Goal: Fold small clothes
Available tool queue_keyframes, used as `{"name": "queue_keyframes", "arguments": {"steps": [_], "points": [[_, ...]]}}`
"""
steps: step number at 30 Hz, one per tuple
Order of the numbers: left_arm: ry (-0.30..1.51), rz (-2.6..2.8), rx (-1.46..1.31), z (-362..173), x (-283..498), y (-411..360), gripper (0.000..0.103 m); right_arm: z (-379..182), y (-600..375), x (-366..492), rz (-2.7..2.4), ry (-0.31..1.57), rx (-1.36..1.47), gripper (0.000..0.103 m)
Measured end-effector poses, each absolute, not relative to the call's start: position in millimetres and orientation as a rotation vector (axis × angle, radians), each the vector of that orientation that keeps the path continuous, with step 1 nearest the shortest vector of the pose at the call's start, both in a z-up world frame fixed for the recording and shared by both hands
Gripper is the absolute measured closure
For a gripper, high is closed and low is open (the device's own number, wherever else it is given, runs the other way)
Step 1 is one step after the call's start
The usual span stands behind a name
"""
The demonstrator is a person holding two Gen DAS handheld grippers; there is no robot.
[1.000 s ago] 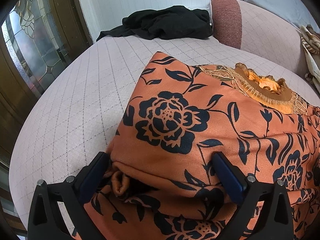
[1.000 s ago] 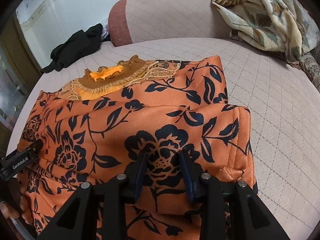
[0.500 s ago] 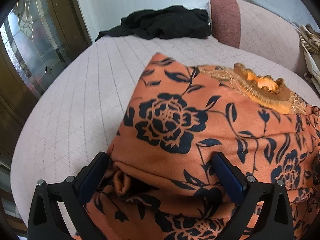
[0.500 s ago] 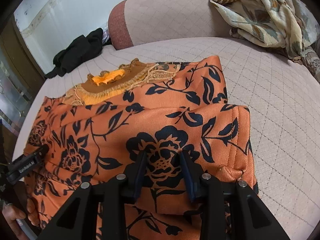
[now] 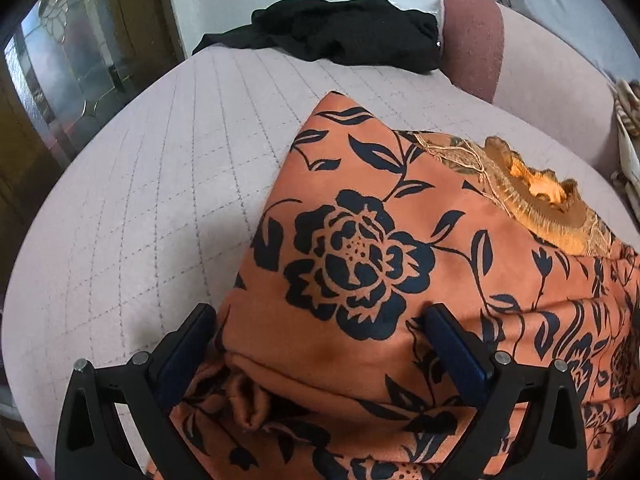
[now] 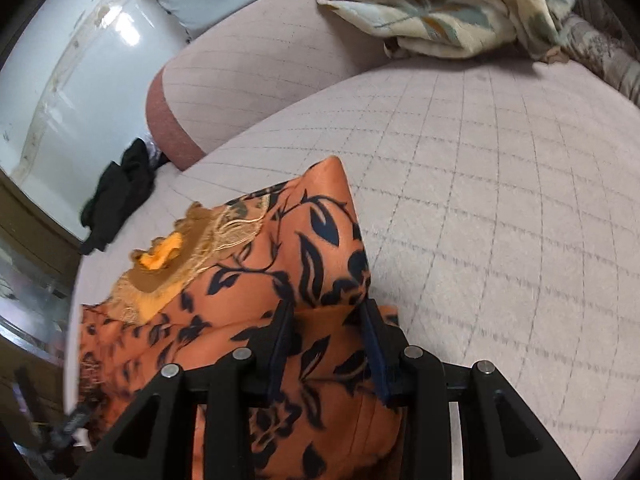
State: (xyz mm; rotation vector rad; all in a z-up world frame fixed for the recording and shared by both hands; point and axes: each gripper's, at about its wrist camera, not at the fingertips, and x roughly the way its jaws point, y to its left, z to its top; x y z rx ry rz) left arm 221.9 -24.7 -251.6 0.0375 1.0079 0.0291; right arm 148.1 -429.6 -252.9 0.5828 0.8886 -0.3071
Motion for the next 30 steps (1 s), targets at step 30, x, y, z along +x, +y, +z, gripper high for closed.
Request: {"name": "queue_keyframes", "arguments": {"steps": [30], "points": [[0.931, 0.114, 0.000, -226, 184, 13, 0.000, -220, -348, 120, -0.009, 1.009, 0.501, 0.067]]}}
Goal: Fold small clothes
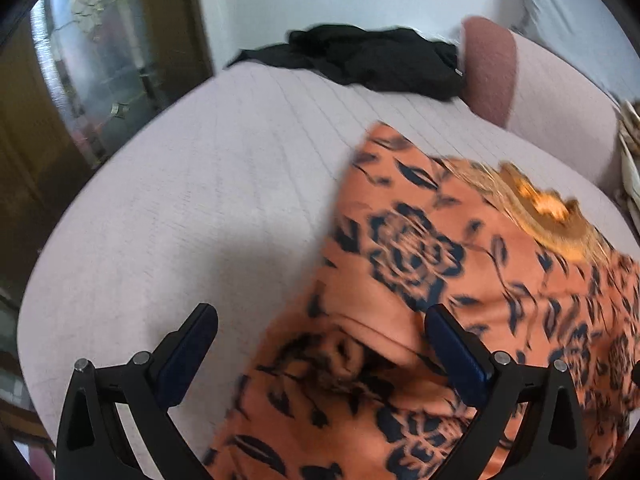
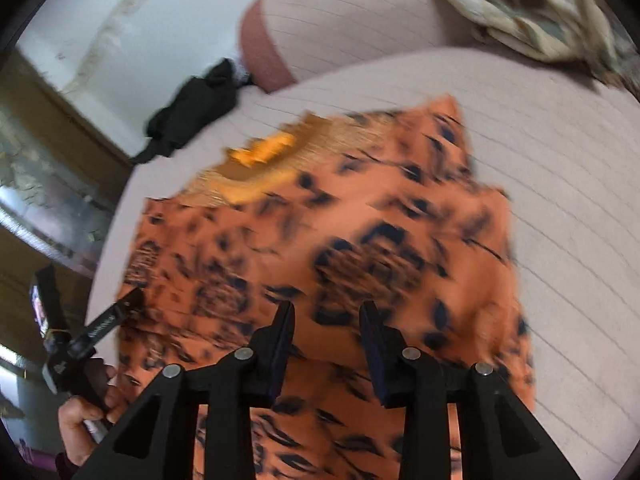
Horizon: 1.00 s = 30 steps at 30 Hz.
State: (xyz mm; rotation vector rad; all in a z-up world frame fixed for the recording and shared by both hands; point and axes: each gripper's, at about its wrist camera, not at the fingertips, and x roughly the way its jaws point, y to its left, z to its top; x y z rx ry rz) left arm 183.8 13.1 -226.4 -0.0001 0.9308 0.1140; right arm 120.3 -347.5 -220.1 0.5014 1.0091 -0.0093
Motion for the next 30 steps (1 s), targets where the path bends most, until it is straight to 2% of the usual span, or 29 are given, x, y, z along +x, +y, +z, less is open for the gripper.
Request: {"name": "queue_keyframes", "arguments": {"steps": [6, 10, 13, 21, 25, 30], "points": [[0.936, 0.181, -0.039, -226, 192, 30, 0.000, -212, -308, 156, 0.103, 0.930, 0.435, 0.067], [0.966, 0.182, 0.006, -233, 197, 25, 0.000, -228, -285, 174, 0.104, 0.978, 0.389, 0.067], [0.980, 0.162, 0.002, -237, 203, 27, 0.000, -256, -274, 189, 0.070, 1.086, 0.340, 0.065], [0.886, 0.168, 0.074, -219, 199, 15, 0.000, -228, -268, 185, 0.059, 0.940, 0.300, 0.065], [0.952, 0.175, 0.150, -238, 207, 3, 0.000, -255, -281, 191, 0.048, 1.075, 0.332, 0.064], [0.900, 0.161, 0.144, -226, 202, -5, 0.000, -234, -283, 177, 0.097, 1.015, 0.340, 0.066]]}}
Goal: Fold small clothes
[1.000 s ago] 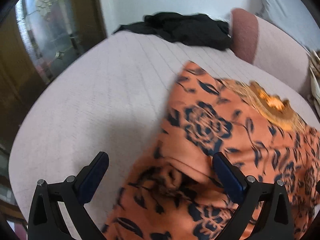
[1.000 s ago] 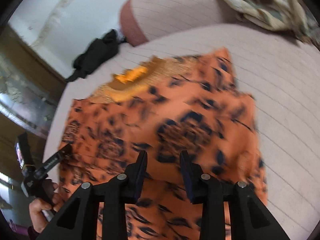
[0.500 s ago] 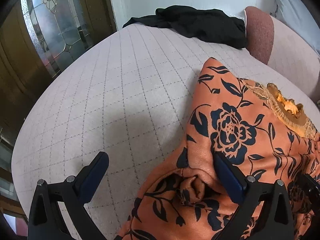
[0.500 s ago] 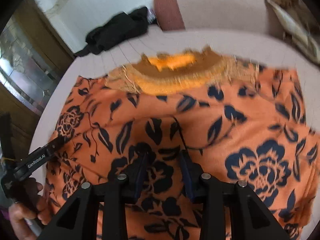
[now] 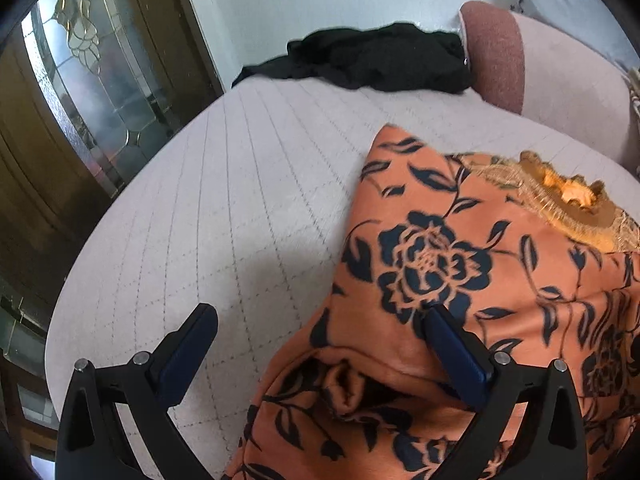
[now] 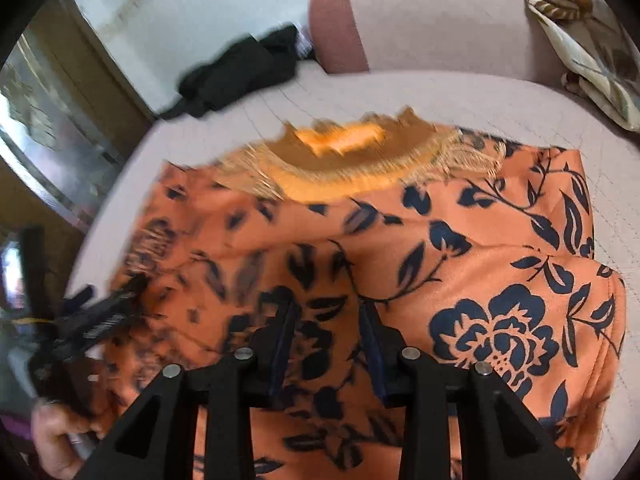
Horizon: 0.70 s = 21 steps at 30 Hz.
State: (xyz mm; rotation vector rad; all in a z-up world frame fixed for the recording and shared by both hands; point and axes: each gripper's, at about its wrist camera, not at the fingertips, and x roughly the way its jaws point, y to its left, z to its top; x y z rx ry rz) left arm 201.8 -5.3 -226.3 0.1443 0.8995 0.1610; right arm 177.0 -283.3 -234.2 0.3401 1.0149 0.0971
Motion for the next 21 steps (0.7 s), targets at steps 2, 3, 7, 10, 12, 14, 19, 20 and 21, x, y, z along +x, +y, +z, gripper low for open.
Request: {"name": "queue_keyframes", "arguments": {"steps": [2, 3, 7, 10, 12, 14, 19, 20, 21], "points": [[0.885, 0.150, 0.134, -224, 199, -8, 0.000, -226, -285, 170, 0.116, 1.011, 0.346, 0.066], [0.881, 0.143, 0.131, -222, 198, -11, 0.000, -224, -286, 168, 0.124, 1.013, 0.349, 0.066], [0.854, 0.111, 0.134, -217, 194, -21, 0.000, -222, -283, 155, 0.144, 1.043, 0.330, 0.066], [0.841, 0.080, 0.136, -215, 190, -30, 0.000, -227, -285, 151, 0.130, 1.075, 0.302, 0.066], [0.838, 0.053, 0.135, -216, 190, -36, 0.000, -237, -288, 154, 0.115, 1.113, 0.302, 0.066], [0.837, 0.044, 0.141, -217, 189, -41, 0.000, -246, -293, 155, 0.110, 1.140, 0.328, 0.066], [0.842, 0.027, 0.142, -220, 189, -47, 0.000, -244, -298, 152, 0.121, 1.122, 0.344, 0.066], [0.841, 0.025, 0.146, -221, 189, -49, 0.000, -242, -300, 151, 0.112, 1.115, 0.341, 0.066], [0.839, 0.021, 0.150, -221, 189, -50, 0.000, -240, -303, 150, 0.103, 1.106, 0.341, 0.066]]}}
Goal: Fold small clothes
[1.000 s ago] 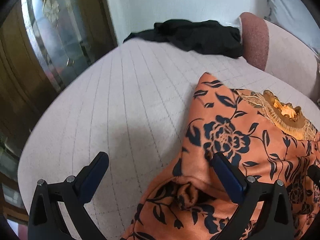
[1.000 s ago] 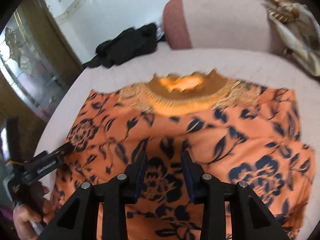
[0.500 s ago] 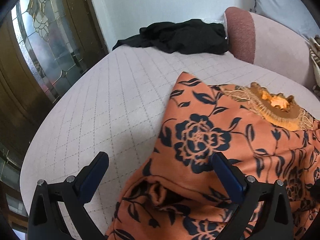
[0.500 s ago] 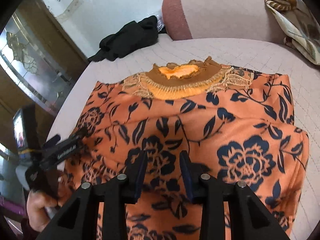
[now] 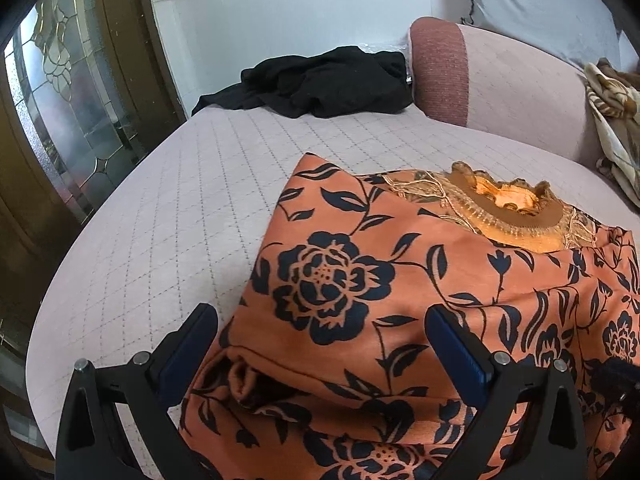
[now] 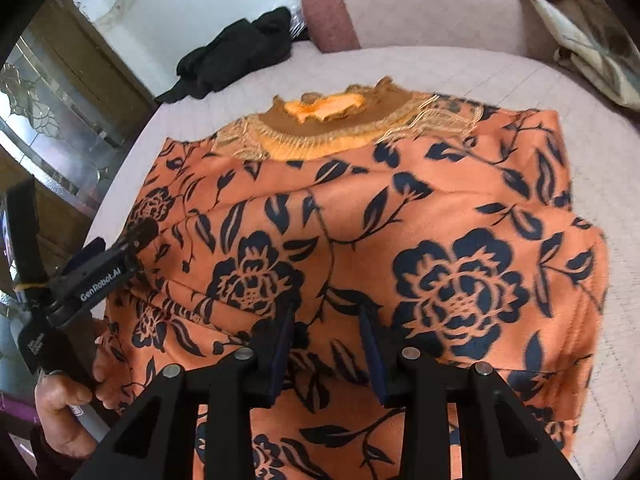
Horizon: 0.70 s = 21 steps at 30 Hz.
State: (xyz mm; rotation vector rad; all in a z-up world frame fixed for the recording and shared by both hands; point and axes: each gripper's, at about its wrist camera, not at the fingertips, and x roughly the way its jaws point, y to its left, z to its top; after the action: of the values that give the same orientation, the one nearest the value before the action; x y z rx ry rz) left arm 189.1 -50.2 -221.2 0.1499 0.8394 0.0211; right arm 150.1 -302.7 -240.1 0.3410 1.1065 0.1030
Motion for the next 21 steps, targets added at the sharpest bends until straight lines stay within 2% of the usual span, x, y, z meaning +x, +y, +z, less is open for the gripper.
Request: {"name": "queue_keyframes", "arguments": {"steps": [11, 21], "points": [[0.907, 0.015, 0.244, -244, 194, -63, 0.000, -245, -315, 150, 0.065, 1.114, 0.331, 0.066], [0.785, -0.147, 0.333, -224, 168, -97, 0.000, -221, -366, 141, -0.109, 0.980, 0.394, 0.066]]}}
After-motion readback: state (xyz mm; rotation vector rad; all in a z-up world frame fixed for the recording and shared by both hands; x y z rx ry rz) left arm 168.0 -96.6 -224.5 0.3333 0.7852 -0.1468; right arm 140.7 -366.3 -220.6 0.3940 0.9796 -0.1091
